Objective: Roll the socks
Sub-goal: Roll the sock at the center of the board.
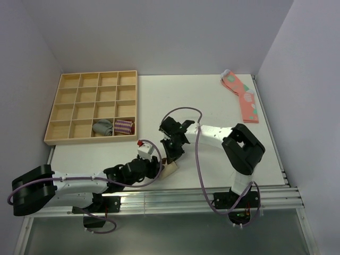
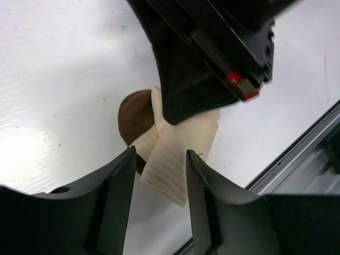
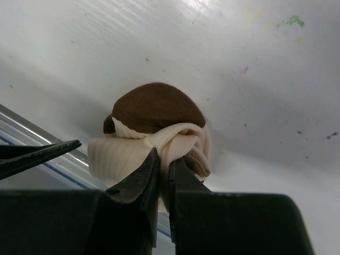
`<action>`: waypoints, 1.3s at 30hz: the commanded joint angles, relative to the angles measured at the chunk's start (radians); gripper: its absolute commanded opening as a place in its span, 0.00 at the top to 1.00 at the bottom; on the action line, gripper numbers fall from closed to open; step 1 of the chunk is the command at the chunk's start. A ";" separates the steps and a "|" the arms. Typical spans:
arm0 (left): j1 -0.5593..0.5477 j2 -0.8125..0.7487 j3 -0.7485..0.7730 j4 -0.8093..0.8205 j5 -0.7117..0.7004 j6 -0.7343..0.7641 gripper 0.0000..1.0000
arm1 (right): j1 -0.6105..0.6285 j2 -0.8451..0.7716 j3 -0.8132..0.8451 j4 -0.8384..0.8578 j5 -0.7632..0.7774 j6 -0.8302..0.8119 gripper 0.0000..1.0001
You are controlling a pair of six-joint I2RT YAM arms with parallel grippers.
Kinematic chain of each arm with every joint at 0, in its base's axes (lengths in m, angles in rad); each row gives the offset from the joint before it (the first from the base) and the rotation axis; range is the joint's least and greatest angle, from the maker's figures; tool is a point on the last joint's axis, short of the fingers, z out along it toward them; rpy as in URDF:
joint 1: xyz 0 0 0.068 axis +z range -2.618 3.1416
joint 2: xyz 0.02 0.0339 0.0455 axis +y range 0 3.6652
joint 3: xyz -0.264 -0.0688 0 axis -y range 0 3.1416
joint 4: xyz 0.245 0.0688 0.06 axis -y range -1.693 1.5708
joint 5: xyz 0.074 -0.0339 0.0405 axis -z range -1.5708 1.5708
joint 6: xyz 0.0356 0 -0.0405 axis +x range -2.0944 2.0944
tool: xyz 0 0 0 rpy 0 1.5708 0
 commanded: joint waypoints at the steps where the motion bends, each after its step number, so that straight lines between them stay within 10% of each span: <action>1: -0.056 0.031 0.046 0.071 -0.089 0.049 0.52 | -0.015 0.059 0.044 -0.193 0.036 -0.066 1.00; 39: -0.202 0.373 0.227 -0.027 -0.267 0.071 0.56 | -0.025 0.148 0.119 -0.245 0.039 -0.117 0.98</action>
